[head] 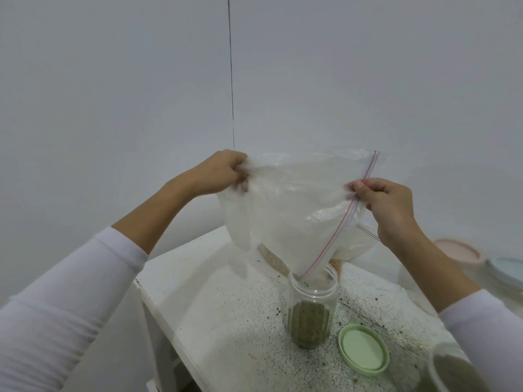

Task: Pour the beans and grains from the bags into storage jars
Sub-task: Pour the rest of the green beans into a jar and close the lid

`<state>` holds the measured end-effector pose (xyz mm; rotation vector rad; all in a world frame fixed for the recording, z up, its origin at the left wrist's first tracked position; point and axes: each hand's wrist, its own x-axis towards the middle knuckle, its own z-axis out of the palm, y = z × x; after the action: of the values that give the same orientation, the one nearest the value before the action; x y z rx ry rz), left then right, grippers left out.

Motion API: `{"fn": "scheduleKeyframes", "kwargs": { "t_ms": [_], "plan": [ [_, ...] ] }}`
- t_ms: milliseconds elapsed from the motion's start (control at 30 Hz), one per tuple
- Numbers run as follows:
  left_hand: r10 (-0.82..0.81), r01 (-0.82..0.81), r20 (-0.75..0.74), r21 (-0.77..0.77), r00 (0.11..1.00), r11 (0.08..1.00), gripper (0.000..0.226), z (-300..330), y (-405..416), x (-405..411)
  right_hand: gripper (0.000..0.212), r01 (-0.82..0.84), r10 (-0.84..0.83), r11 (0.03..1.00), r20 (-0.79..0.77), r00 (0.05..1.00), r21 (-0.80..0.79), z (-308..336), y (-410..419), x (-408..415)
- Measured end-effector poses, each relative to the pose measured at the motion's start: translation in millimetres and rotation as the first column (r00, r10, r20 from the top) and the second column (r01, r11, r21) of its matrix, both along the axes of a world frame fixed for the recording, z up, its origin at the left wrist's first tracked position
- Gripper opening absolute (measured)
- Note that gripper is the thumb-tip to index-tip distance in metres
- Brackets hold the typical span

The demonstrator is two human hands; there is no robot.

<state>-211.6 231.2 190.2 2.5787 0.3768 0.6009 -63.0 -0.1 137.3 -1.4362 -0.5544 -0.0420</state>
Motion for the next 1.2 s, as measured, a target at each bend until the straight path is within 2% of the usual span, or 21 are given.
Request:
{"fn": "scheduleKeyframes", "kwargs": {
  "t_ms": [100, 167, 300, 467, 533, 700, 767, 867, 1067, 1167, 1200],
  "plan": [
    [-0.043, 0.046, 0.033, -0.109, 0.999, 0.993, 0.021, -18.2, -4.8, 8.4, 0.009, 0.025, -0.025, 1.0, -0.012, 1.0, 0.012, -3.0, 0.2, 2.9],
    [-0.098, 0.096, -0.004, -0.149, 0.995, 0.984, 0.025, -26.8, -7.3, 11.0, 0.011, 0.033, -0.033, 0.999, -0.028, 0.999, 0.006, -4.8, -1.0, 4.1],
    [-0.066, 0.088, -0.131, 0.171, 0.989, 0.981, 0.059, -37.2, -10.0, 14.3, 0.013, 0.054, -0.055, 0.998, -0.049, 0.997, -0.026, -6.8, -4.7, 3.1],
    [-0.053, 0.106, -0.182, 0.292, 0.982, 0.95, 0.041, -39.1, -1.2, 16.6, 0.013, 0.065, -0.066, 0.997, -0.034, 0.997, -0.03, -6.6, -6.1, 4.1],
    [-0.037, 0.089, -0.175, 0.3, 0.984, 0.95, 0.043, -37.5, 4.3, 13.7, 0.011, 0.071, -0.071, 0.997, -0.018, 0.997, -0.03, -6.9, -6.6, 5.5],
    [-0.083, 0.09, -0.059, 0.128, 0.995, 0.988, 0.043, -45.3, 3.2, 14.6, 0.021, 0.095, -0.095, 0.995, -0.005, 0.995, -0.036, -11.1, -4.5, 9.3],
    [-0.075, 0.078, -0.028, 0.137, 0.997, 0.987, 0.037, -52.3, 0.4, 18.7, 0.016, 0.124, -0.124, 0.992, -0.015, 0.992, -0.032, -12.7, -3.5, 11.4],
    [-0.088, 0.098, -0.092, 0.117, 0.992, 0.988, 0.02, -57.0, -2.8, 22.0, 0.012, 0.151, -0.152, 0.988, -0.035, 0.988, -0.023, -13.6, -3.3, 12.7],
    [-0.156, 0.158, -0.126, 0.003, 0.98, 0.987, 0.044, -56.2, -10.1, 22.4, 0.017, 0.167, -0.166, 0.986, -0.093, 0.982, 0.004, -16.9, -2.9, 17.7],
    [-0.147, 0.14, -0.103, -0.074, 0.984, 0.987, 0.021, -54.3, -11.6, 28.8, 0.013, 0.184, -0.181, 0.982, -0.083, 0.98, 0.028, -16.1, -3.5, 17.6],
    [-0.145, 0.136, -0.099, -0.087, 0.985, 0.987, 0.02, -52.7, -12.7, 30.2, 0.011, 0.183, -0.18, 0.983, -0.078, 0.981, 0.031, -15.9, -3.6, 17.9]
  ]
}}
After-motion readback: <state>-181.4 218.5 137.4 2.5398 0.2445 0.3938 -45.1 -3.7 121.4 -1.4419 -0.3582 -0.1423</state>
